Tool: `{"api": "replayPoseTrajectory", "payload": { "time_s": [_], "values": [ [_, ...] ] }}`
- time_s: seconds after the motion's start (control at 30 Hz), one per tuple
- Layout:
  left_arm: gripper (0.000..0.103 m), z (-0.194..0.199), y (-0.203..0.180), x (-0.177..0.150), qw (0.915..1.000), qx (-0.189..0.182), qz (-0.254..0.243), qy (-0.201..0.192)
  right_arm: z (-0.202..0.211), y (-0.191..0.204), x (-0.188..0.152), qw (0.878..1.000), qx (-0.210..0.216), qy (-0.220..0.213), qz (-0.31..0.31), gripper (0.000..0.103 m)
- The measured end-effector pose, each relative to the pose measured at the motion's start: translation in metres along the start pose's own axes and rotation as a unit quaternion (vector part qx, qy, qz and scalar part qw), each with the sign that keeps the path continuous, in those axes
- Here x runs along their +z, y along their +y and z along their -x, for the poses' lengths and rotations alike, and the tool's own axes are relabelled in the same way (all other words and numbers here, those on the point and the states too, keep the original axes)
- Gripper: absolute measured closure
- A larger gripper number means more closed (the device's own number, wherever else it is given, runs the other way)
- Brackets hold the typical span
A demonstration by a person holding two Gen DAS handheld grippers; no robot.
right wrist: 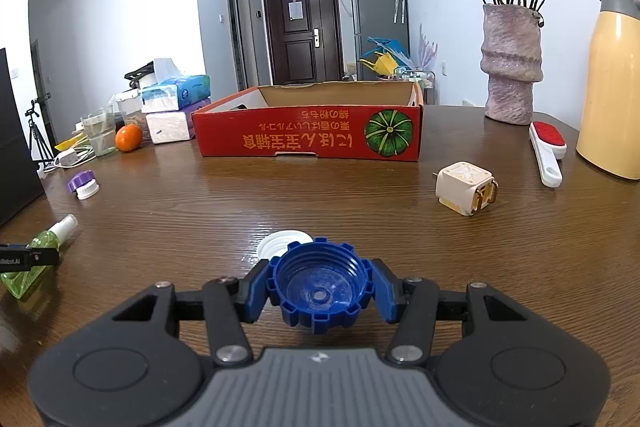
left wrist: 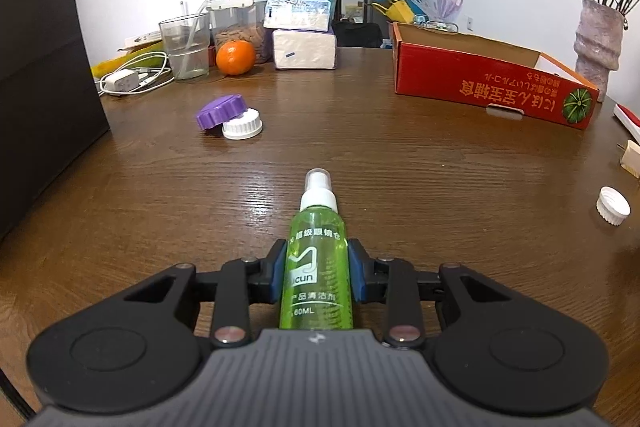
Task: Organize rigid objects
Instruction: 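Carry the green spray bottle and blue cap over the cardboard box with both grippers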
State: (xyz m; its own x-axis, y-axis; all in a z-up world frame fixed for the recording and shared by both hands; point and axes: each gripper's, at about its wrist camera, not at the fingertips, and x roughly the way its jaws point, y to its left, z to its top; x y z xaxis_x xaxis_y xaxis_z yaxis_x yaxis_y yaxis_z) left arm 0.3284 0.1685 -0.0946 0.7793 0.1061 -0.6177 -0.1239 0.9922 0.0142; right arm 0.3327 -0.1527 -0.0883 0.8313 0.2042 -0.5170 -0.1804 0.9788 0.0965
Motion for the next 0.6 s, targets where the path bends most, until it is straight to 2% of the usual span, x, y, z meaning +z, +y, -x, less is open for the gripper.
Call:
{"api": "replayPoseTrajectory", "payload": {
  "time_s": [0.6],
  "values": [
    [0.072,0.024,-0.024,0.010,0.9992,-0.011,0.023,-0.032,0.012,0.002,0.006,1.000,0.003,-0.016,0.006,0.051]
  ]
}}
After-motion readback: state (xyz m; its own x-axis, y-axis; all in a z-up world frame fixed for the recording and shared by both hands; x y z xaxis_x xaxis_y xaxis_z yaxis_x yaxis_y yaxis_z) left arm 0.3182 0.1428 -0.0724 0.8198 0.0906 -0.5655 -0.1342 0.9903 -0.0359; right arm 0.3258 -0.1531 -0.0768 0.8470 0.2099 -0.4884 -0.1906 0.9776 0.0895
